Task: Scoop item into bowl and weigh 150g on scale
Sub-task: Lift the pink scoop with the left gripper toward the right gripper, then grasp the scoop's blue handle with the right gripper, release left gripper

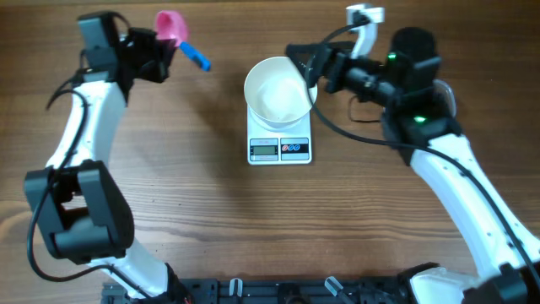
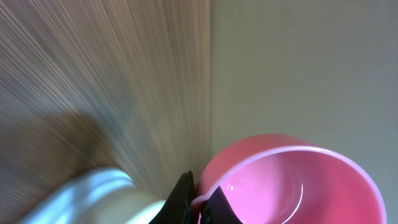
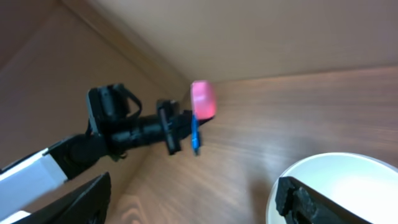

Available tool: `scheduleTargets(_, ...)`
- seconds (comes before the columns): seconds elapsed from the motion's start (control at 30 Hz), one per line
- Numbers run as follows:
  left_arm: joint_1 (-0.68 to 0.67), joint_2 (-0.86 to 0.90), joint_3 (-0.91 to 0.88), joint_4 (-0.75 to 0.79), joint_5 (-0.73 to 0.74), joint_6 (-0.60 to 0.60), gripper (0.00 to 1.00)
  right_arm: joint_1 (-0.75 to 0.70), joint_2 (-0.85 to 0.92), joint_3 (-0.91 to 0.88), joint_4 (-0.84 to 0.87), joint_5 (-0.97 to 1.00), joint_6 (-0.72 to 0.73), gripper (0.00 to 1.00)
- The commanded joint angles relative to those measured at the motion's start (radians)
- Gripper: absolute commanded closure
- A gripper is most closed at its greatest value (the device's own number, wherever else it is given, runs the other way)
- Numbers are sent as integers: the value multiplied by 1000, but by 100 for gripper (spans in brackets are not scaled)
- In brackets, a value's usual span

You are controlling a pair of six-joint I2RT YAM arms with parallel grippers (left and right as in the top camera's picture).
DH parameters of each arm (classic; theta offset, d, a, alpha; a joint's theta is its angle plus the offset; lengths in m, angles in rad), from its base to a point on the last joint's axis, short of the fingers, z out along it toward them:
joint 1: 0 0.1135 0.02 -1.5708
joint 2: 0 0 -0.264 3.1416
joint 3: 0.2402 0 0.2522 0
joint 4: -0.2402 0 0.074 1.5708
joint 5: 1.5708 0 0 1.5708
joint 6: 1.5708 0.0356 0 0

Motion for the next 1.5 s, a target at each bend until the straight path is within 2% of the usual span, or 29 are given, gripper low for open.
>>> scheduleTargets(0.0, -88, -12, 7, 39, 10, -251, 96, 57, 72, 18, 68, 32, 63, 14)
scheduleTargets(0.2, -201, -12, 7, 39, -11, -423, 96, 126, 131, 18, 121, 111, 57, 20)
scheduleTargets(0.47, -268, -12, 7, -34, -9, -422, 96, 225, 133, 18, 63, 401, -97, 31)
scheduleTargets(0.6, -277, -12, 7, -36, 39, -410, 96, 226, 153, 18, 50, 448, -130, 38)
scheduleTargets(0.83, -277, -12, 7, -40, 62, -323, 96, 219, 161, 18, 48, 459, -158, 37)
scheduleTargets(0.93, -277, -12, 7, -53, 84, -293, 96, 219, 161, 18, 43, 459, -180, 42)
scheduleTargets(1.0, -282, -12, 7, -70, 87, -278, 96, 219, 161, 18, 39, 459, -180, 49)
scheduleTargets(1.23, -320, -12, 7, -74, 73, -282, 96, 219, 161, 18, 0, 459, -177, 52)
scheduleTargets(1.47, -322, -12, 7, -74, 68, -282, 96, 219, 161, 18, -19, 459, -177, 64)
